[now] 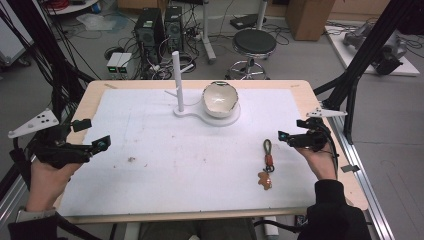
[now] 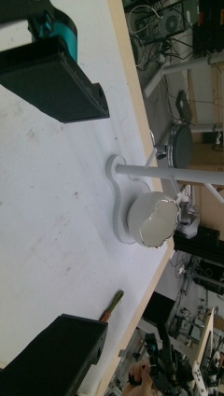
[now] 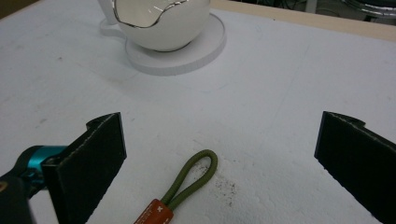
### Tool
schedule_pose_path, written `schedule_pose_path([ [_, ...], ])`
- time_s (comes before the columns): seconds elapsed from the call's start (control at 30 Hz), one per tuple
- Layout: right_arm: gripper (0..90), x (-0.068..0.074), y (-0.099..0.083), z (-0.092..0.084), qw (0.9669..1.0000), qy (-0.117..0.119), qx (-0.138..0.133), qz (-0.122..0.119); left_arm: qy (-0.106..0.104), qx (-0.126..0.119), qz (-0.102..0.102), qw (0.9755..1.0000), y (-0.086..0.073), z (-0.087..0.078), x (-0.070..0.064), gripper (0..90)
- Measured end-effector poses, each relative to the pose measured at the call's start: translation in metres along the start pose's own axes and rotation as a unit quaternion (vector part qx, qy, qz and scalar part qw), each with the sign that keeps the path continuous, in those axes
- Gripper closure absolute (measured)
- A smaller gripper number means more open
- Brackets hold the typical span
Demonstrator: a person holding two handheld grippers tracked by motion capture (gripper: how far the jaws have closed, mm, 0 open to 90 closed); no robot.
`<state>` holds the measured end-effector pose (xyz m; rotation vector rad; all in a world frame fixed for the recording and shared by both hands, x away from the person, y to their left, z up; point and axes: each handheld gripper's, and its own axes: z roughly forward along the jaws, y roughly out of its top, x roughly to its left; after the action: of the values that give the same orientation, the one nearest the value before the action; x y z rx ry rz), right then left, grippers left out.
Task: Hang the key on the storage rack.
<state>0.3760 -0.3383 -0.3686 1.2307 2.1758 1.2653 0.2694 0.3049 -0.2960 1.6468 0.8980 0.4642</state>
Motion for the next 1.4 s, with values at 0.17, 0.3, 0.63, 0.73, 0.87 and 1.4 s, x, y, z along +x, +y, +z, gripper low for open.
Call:
schedule_pose_path([
  [0.17,1.2,-0.002,-0.01,0.022,0.9994,-0.007,0.035,0.002,0.0,0.0,-0.001,1.0,0.0,-0.001,-0.001,1.7],
  [0.3,1.2,-0.006,-0.018,0.035,0.9984,-0.026,0.049,0.007,0.0,0.003,-0.001,1.0,-0.003,-0.001,-0.002,1.7],
  [0.63,1.2,-0.012,-0.025,0.062,0.9953,-0.037,0.087,0.021,0.008,0.011,-0.005,0.9999,-0.009,-0.004,-0.001,1.7],
  [0.73,1.2,-0.013,-0.028,0.068,0.9941,-0.038,0.098,0.026,0.01,0.01,-0.002,0.9999,-0.01,-0.007,-0.002,1.7],
  [0.87,4.1,-0.013,-0.032,0.075,0.991,-0.056,0.12,0.018,0.011,0.012,-0.004,0.9999,-0.01,-0.009,-0.003,1.7],
  [1.4,30.4,-0.003,-0.033,0.079,0.989,-0.074,0.127,-0.02,0.015,0.017,-0.006,0.9997,-0.013,-0.011,-0.001,1.7],
])
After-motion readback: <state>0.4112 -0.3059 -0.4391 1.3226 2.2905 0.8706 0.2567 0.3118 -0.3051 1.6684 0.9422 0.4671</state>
